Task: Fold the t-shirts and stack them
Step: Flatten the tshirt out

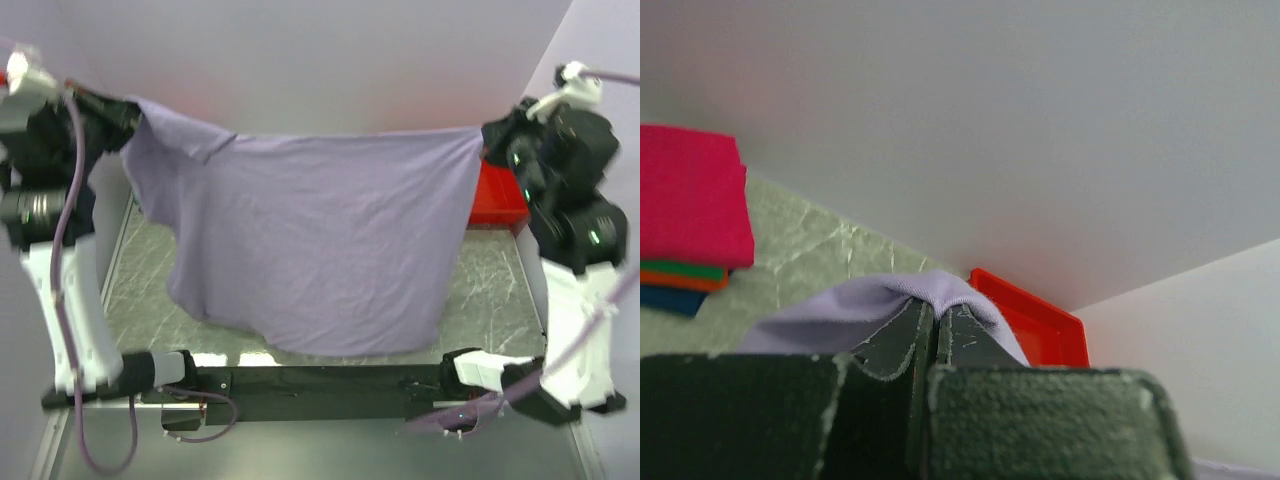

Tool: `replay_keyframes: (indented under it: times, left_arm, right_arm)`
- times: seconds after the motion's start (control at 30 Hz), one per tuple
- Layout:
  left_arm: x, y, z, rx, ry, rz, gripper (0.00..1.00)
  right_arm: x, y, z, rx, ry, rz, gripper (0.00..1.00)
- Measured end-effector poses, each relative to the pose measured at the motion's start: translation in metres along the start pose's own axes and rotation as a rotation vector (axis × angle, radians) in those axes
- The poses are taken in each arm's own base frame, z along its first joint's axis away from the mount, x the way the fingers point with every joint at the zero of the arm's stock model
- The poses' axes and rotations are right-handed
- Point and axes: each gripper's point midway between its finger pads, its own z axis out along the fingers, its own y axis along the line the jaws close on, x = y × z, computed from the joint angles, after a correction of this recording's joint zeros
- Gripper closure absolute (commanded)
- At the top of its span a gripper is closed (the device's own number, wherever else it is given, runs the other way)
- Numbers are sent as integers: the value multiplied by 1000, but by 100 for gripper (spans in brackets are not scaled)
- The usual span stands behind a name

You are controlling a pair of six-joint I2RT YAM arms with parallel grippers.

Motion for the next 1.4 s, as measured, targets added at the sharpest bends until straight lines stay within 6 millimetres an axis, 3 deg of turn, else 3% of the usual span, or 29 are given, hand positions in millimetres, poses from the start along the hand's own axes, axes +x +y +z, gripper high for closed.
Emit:
replay_keyframes:
  times: [0.13,0.23,0.33,0.43,0.6,0.7,0.87,1.0,1.33,1.4]
  left_arm:
    - [-23,-12,68,61,-1,24,99]
    - [-41,-29,100,157,-37,32,99]
    - [-51,-39,107,234,-62,16,99]
    - [-66,-53,94,302,-103,23,99]
    - [-80,-83,45,396,-161,67,99]
    - [-73,-95,8,425,-165,85,100]
    - [-53,-98,-57,411,-164,122,99]
    - [-42,-96,-96,366,-157,161,99]
    - [-59,-116,-204,337,-346,223,99]
    - [-59,-113,-217,349,-365,202,100]
  right_arm:
    - [-1,-7,60,30,9,26,100]
    - [-14,-2,92,12,-13,52,100]
    - [-32,3,99,-18,-61,80,100]
    - [-54,10,84,-55,-128,102,100]
    - [-83,19,36,-119,-227,126,100]
    - [-85,20,0,-150,-256,132,100]
    - [-67,16,-50,-173,-242,135,100]
    - [-59,12,-79,-165,-219,136,100]
    - [-96,1,-204,-176,-426,175,100]
    - [-99,-2,-224,-177,-468,187,100]
